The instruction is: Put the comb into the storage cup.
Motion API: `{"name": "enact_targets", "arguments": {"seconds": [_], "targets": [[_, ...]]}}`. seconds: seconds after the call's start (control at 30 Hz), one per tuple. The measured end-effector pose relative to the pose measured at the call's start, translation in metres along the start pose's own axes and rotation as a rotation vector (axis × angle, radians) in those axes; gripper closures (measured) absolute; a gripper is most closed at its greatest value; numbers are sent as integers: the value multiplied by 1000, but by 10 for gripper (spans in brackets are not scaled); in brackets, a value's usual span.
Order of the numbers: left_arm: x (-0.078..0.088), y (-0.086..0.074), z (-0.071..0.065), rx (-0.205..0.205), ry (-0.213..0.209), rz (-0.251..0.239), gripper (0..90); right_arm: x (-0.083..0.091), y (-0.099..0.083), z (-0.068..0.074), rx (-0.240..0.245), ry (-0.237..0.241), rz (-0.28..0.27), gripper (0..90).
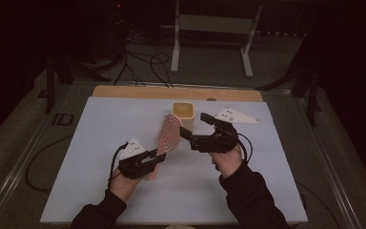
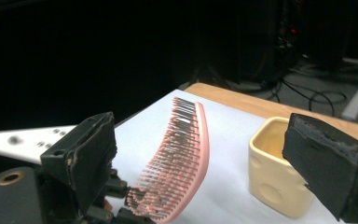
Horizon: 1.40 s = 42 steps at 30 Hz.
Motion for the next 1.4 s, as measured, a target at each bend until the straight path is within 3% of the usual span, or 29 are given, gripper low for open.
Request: {"name": "enact_targets", "arguments": {"seconds": [0.03,0.07,0.27,0.37,0.4,0.57,0.6,0.77,0.8,1.0,1.3,1.4], "targets": [[0,0,0,0,0,0,709,0,0,0,0,0,0,94],[0,0,0,2,-3,1,710,-5,-1,1,-35,16,7,93],[0,-1,0,4,-3,-4,710,-19,-9,4,-120,25,19,93],[0,0,0,7,-7,-3,709,-24,-11,4,-141,29,28,93],[0,0,-1,1,-6,-6,710,-28,-14,2,-174,32,36,93],[0,0,-2,1,-13,-14,709,-36,-20,0,-204,39,61,102],[0,0,-1,2,-16,-15,710,-38,-22,-1,-216,46,66,144],[0,0,-2,4,-18,-17,709,-45,-30,-3,-255,54,87,175],[0,0,-2,1,-16,-14,709,-49,-34,-3,-282,66,100,198],[1,0,-2,-5,-5,-7,709,-54,-41,-2,-294,80,118,298],[0,0,-2,-1,-18,0,709,-63,-52,-1,-341,171,169,443],[-1,0,-4,-6,-23,6,709,-63,-54,-2,-361,172,171,494]]}}
Point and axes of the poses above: each handheld gripper's, and its own axes: x roughly backward along the jaws, y roughly out of its top, z roughly to its left, the point moved 2 cm from there along -x, roughly forward along the jaws, and after that the axes turned 1 degree about -z, right-handed, at the moved point
